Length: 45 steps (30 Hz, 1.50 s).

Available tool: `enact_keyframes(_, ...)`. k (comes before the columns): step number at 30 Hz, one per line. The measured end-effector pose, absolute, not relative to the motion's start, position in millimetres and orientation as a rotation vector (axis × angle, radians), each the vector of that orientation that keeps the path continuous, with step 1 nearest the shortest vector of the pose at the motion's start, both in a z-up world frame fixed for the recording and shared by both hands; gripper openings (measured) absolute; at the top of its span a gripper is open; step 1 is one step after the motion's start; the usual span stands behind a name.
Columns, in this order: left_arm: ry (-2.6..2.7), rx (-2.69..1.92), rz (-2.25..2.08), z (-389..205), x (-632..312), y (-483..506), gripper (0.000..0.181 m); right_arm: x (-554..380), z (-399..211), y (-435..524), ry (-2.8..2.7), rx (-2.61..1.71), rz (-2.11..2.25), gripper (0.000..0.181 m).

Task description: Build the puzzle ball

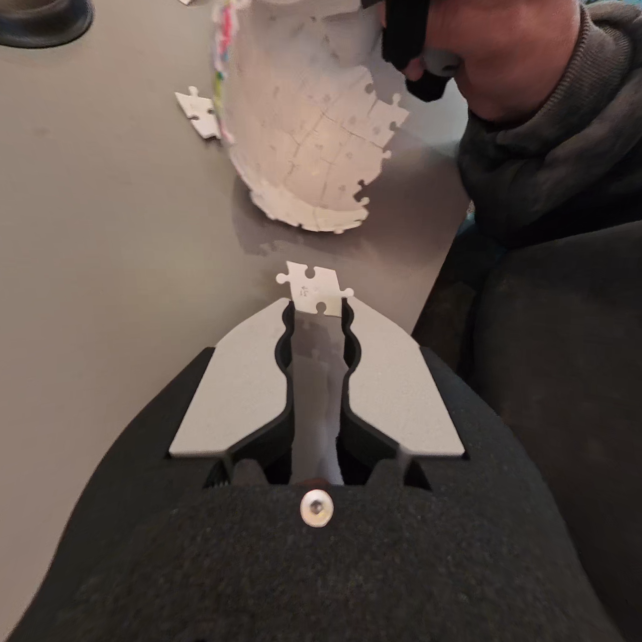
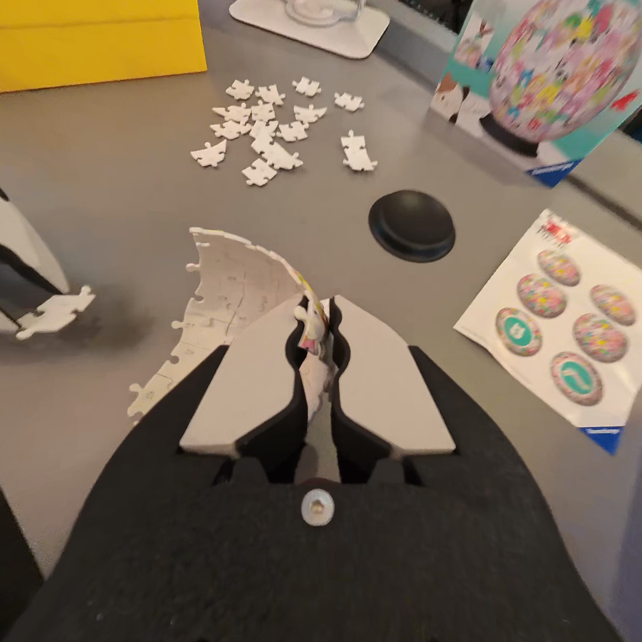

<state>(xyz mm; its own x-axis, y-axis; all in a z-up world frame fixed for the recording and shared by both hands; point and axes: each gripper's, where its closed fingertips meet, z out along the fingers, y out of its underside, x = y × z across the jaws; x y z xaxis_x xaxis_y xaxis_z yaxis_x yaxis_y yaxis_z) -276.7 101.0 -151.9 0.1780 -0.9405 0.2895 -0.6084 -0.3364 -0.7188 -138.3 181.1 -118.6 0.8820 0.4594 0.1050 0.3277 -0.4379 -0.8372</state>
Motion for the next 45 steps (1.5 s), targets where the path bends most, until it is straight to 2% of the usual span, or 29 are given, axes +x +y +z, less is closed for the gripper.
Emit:
enact_keyframes(17, 1.717, -2.072, -0.539, -187, -227, 80, 0.025, -161, -92, 162, -0.746, -1.793, -0.155, 0.01)
enact_keyframes(31, 1.737, -2.147, -0.533, -192, -234, 81, 0.025, -175, -84, 155, -0.837, -1.689, -0.243, 0.009)
enact_keyframes(32, 1.741, -2.15, -0.529, -193, -235, 81, 0.013, -175, -85, 155, -0.843, -1.688, -0.251, 0.009)
enact_keyframes(34, 1.734, -2.157, -0.518, -193, -236, 82, 0.01, -177, -85, 155, -0.86, -1.675, -0.271, 0.008)
enact_keyframes(45, 1.539, -2.107, -0.644, -173, -246, 82, 0.024, -173, -86, 158, -0.858, -1.669, -0.313, 0.008)
